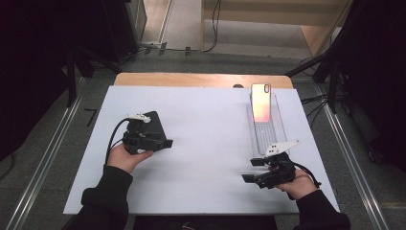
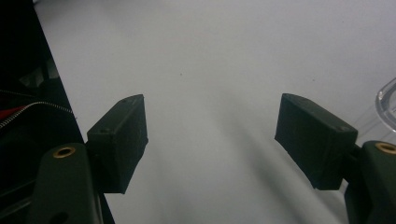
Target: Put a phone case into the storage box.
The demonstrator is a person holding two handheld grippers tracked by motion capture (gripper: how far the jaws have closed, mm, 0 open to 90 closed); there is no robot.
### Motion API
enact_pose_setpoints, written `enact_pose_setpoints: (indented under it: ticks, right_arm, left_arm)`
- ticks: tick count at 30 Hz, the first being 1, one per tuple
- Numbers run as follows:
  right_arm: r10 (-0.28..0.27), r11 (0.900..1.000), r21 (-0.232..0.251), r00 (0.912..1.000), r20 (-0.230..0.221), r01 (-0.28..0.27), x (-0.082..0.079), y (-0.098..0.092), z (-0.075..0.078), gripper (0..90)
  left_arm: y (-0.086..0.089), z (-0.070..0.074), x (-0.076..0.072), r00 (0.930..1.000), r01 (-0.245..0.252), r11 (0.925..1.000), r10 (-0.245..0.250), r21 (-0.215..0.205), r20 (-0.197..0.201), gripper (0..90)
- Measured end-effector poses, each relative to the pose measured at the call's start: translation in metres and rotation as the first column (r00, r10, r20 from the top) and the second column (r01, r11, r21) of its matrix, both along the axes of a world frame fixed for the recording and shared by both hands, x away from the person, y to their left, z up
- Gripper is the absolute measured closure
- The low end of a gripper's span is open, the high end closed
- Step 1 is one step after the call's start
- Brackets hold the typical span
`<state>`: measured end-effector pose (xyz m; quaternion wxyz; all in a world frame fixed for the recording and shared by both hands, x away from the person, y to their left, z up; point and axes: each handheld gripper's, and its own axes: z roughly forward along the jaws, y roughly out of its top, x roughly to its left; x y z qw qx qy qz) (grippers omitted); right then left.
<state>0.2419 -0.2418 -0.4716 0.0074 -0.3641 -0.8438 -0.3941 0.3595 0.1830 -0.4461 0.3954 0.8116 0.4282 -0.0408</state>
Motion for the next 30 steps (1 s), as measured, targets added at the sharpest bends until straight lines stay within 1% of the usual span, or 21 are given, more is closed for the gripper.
enact_pose_setpoints:
  ticks: [1, 3, 4, 5, 7, 10, 12, 13, 14, 15, 16, 18, 20, 24, 25, 27, 30]
  right_arm:
    - [-0.004, 1.000, 0.003, 1.0000, -0.001, 0.004, 0.001, 0.000, 0.000, 23.2]
    - [-0.001, 1.000, 0.005, 1.0000, 0.001, 0.001, 0.001, 0.000, 0.000, 23.3]
    - [0.001, 1.000, 0.002, 1.0000, 0.000, -0.001, 0.001, -0.001, 0.000, 23.2]
    - [0.004, 1.000, 0.002, 1.0000, 0.001, -0.004, 0.002, -0.001, -0.001, 23.3]
    - [0.010, 1.000, 0.005, 1.0000, 0.000, -0.010, 0.002, -0.001, -0.001, 23.2]
    - [0.016, 1.000, 0.004, 0.9999, 0.000, -0.016, 0.002, 0.000, -0.001, 23.3]
    - [0.018, 1.000, 0.002, 0.9998, 0.003, -0.018, 0.002, 0.000, -0.001, 23.3]
    - [0.020, 1.000, 0.002, 0.9998, 0.003, -0.020, 0.002, 0.000, -0.001, 23.3]
    - [0.020, 1.000, 0.001, 0.9998, 0.003, -0.020, 0.002, 0.001, -0.001, 23.2]
    - [0.020, 1.000, 0.000, 0.9998, 0.003, -0.020, 0.002, 0.001, -0.001, 23.3]
    - [0.020, 1.000, -0.002, 0.9998, 0.003, -0.020, 0.002, 0.001, -0.001, 23.3]
    - [0.022, 1.000, -0.006, 0.9998, 0.004, -0.022, 0.002, 0.001, -0.001, 23.3]
    - [0.020, 1.000, -0.007, 0.9998, 0.003, -0.020, 0.002, 0.002, -0.001, 23.3]
    - [0.023, 1.000, -0.006, 0.9997, 0.007, -0.023, 0.002, 0.002, -0.001, 23.3]
    - [0.021, 1.000, -0.005, 0.9998, 0.006, -0.021, 0.002, 0.002, -0.001, 23.2]
    - [0.018, 1.000, -0.007, 0.9998, 0.005, -0.018, 0.002, 0.001, -0.001, 23.3]
    - [0.018, 1.000, -0.004, 0.9998, 0.005, -0.018, 0.002, 0.000, -0.001, 23.2]
  left_arm:
    - [-0.002, 0.000, 0.004, 0.9999, -0.009, 1.0000, 0.009, 0.002, -0.007, 34.5]
    - [-0.005, 0.000, 0.010, 0.9998, -0.021, 0.9997, 0.021, 0.011, 0.006, 35.2]
    - [-0.007, 0.000, 0.013, 0.9996, -0.021, 0.9997, 0.021, 0.011, 0.021, 37.6]
    - [-0.008, -0.001, 0.016, 0.9995, -0.024, 0.9997, 0.023, 0.012, 0.020, 38.6]
    - [-0.011, -0.003, 0.023, 0.9996, -0.027, 0.9995, 0.027, 0.017, 0.012, 40.3]
    - [-0.014, -0.006, 0.033, 0.9992, -0.039, 0.9991, 0.039, 0.018, -0.009, 47.6]
    - [-0.017, -0.008, 0.038, 0.9992, -0.034, 0.9988, 0.035, 0.035, -0.021, 53.3]
    - [-0.018, -0.009, 0.039, 0.9992, -0.038, 0.9980, 0.039, 0.050, -0.012, 57.3]
    - [-0.019, -0.010, 0.041, 0.9992, -0.038, 0.9975, 0.038, 0.059, -0.014, 59.6]
    - [-0.019, -0.011, 0.043, 0.9986, -0.048, 0.9971, 0.049, 0.060, -0.019, 64.1]
    - [-0.019, -0.012, 0.044, 0.9987, -0.045, 0.9974, 0.046, 0.056, -0.022, 71.0]
    - [-0.020, -0.015, 0.046, 0.9993, -0.033, 0.9981, 0.034, 0.052, -0.019, 89.9]
    - [-0.020, -0.019, 0.050, 0.9986, -0.028, 0.9981, 0.031, 0.054, -0.043, 90.0]
    - [-0.018, -0.030, 0.053, 0.9981, -0.018, 0.9952, 0.023, 0.097, -0.057, 90.0]
    - [-0.018, -0.033, 0.054, 0.9976, -0.013, 0.9939, 0.021, 0.109, -0.067, 90.0]
    - [-0.017, -0.038, 0.054, 0.9961, -0.025, 0.9924, 0.035, 0.121, -0.081, 90.0]
    - [-0.014, -0.042, 0.055, 0.9951, -0.023, 0.9884, 0.037, 0.150, -0.092, 90.0]
